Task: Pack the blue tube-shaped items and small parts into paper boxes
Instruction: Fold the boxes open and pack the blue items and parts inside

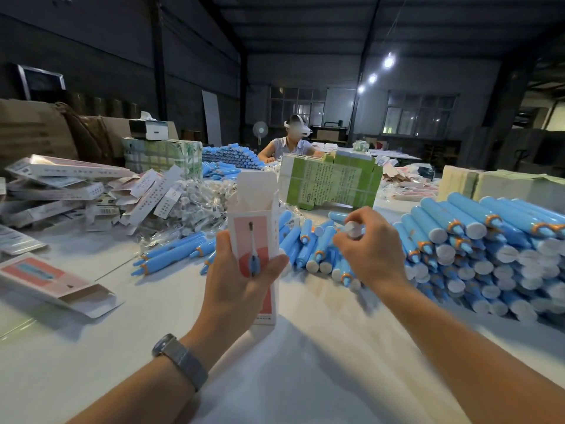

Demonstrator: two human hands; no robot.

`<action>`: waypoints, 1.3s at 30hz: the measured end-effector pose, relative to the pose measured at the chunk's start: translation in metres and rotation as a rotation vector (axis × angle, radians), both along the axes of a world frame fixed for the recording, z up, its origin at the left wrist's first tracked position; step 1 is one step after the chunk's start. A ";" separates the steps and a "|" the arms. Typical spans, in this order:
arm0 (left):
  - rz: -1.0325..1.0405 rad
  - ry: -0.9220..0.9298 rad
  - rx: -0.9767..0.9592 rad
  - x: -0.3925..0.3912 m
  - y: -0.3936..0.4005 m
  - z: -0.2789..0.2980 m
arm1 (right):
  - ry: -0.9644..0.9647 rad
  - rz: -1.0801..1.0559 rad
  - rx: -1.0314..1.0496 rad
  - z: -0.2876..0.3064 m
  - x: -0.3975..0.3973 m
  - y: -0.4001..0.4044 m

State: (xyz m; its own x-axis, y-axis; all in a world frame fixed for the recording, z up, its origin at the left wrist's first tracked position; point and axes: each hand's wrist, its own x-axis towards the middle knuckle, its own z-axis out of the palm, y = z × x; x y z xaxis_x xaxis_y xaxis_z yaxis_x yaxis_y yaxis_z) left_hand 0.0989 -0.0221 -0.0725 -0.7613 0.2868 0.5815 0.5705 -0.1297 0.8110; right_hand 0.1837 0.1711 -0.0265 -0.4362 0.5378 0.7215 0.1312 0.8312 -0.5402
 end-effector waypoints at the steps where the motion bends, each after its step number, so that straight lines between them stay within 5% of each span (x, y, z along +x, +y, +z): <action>1: 0.000 0.005 -0.005 -0.001 0.000 -0.001 | 0.052 -0.008 -0.151 0.006 0.002 0.000; 4: -0.012 -0.002 -0.002 0.001 0.000 0.000 | 0.248 0.056 -0.616 0.020 0.006 0.003; 8: -0.011 -0.005 0.003 0.004 0.000 0.002 | 0.560 0.422 -1.264 0.031 0.008 -0.008; 12: 0.036 0.022 -0.018 0.003 -0.002 0.004 | 0.580 0.692 -1.459 0.035 0.007 -0.025; 16: 0.121 0.128 -0.099 0.002 -0.004 0.008 | 0.464 0.956 -1.345 0.046 0.010 -0.038; 22: 0.203 0.264 -0.201 0.005 -0.012 0.015 | 0.424 1.021 -1.178 0.066 0.017 -0.060; 27: 0.215 0.311 -0.254 0.009 -0.012 0.013 | 0.416 0.795 -0.954 0.072 0.017 -0.062; 34: 0.221 0.320 -0.281 0.010 -0.011 0.013 | 0.162 0.512 -0.386 0.062 0.020 -0.065; 39: 0.251 0.331 -0.290 0.012 -0.009 0.011 | -0.036 0.444 -0.267 0.056 0.018 -0.068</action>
